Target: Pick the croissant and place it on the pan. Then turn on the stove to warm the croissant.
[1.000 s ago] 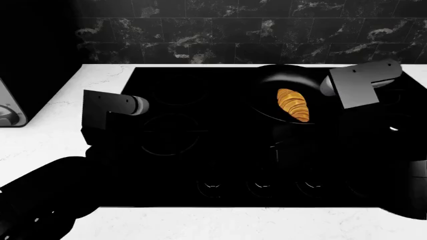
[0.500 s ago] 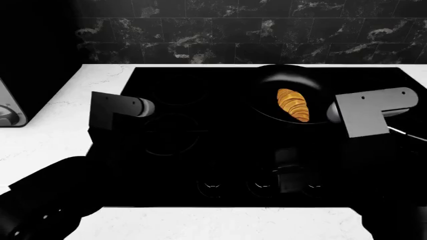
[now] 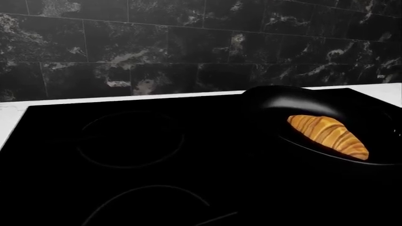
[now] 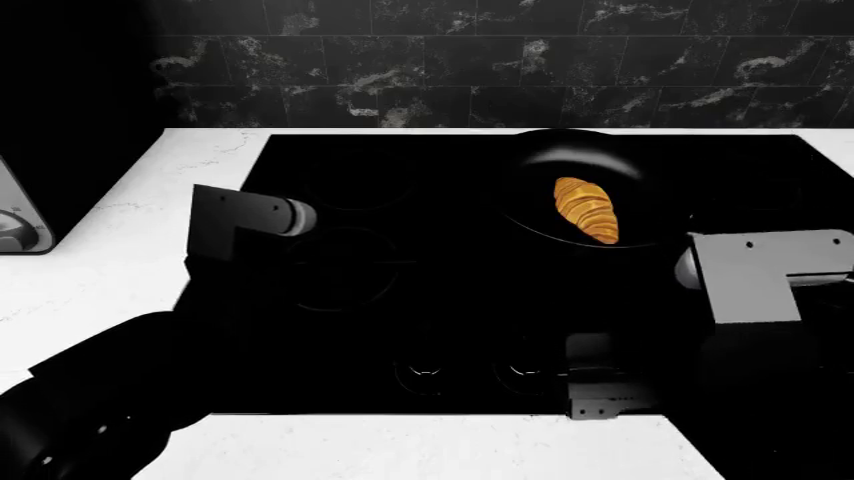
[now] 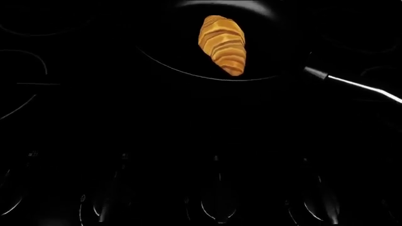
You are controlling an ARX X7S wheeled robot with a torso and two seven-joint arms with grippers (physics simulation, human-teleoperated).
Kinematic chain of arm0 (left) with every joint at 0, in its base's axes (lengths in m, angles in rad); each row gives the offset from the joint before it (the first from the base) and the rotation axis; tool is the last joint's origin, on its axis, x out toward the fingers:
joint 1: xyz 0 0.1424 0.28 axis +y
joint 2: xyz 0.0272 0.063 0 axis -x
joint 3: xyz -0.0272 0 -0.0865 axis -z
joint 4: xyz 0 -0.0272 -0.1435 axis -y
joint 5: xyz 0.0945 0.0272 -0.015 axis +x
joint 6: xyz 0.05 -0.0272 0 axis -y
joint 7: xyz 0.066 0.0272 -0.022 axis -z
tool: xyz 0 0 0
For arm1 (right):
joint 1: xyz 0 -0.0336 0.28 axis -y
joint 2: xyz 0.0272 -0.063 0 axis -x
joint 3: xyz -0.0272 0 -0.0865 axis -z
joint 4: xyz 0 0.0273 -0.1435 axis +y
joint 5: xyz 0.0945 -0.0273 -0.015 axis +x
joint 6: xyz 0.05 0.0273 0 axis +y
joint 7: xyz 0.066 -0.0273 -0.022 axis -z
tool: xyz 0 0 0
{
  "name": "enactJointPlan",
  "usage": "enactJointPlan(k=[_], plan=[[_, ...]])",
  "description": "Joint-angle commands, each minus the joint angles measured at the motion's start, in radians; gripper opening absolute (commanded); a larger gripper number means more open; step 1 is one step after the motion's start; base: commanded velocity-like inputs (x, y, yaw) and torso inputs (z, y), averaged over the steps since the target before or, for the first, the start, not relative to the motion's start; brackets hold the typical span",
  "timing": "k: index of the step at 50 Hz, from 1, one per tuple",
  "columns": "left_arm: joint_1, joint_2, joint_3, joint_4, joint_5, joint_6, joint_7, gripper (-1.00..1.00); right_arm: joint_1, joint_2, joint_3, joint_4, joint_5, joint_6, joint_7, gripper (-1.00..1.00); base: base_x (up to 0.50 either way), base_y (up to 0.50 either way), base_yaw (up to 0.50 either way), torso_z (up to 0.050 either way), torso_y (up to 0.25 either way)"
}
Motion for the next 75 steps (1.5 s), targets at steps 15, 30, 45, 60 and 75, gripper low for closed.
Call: enactJointPlan(k=[15, 30, 45, 60, 75], plan=[[-0.007, 0.001, 0.017, -0.01, -0.001, 0.009, 0.012, 1.0, -0.093, 0.059, -0.056, -0.093, -0.067, -0.16, -0.01, 1.0, 0.0, 0.0, 0.0, 0.0, 0.0], [-0.005, -0.003, 0.018, -0.011, -0.001, 0.015, 0.009, 1.0, -0.077, 0.086, -0.108, -0.129, -0.081, -0.21, 0.007, 1.0, 0.0, 0.0, 0.0, 0.0, 0.0], [-0.017, 0.003, 0.036, -0.008, 0.0, 0.009, 0.002, 1.0, -0.146, 0.103, -0.133, -0.167, -0.101, -0.276, -0.014, 1.0, 0.0, 0.0, 0.0, 0.0, 0.0], [-0.02, 0.006, 0.05, -0.02, 0.011, 0.019, 0.005, 1.0, 0.089, 0.136, -0.322, -0.153, -0.038, -0.285, 0.004, 1.0, 0.0, 0.0, 0.0, 0.0, 0.0], [-0.024, 0.016, 0.075, -0.035, 0.036, 0.027, -0.005, 1.0, 0.216, 0.124, -0.359, -0.078, -0.006, -0.172, -0.032, 1.0, 0.0, 0.0, 0.0, 0.0, 0.0]])
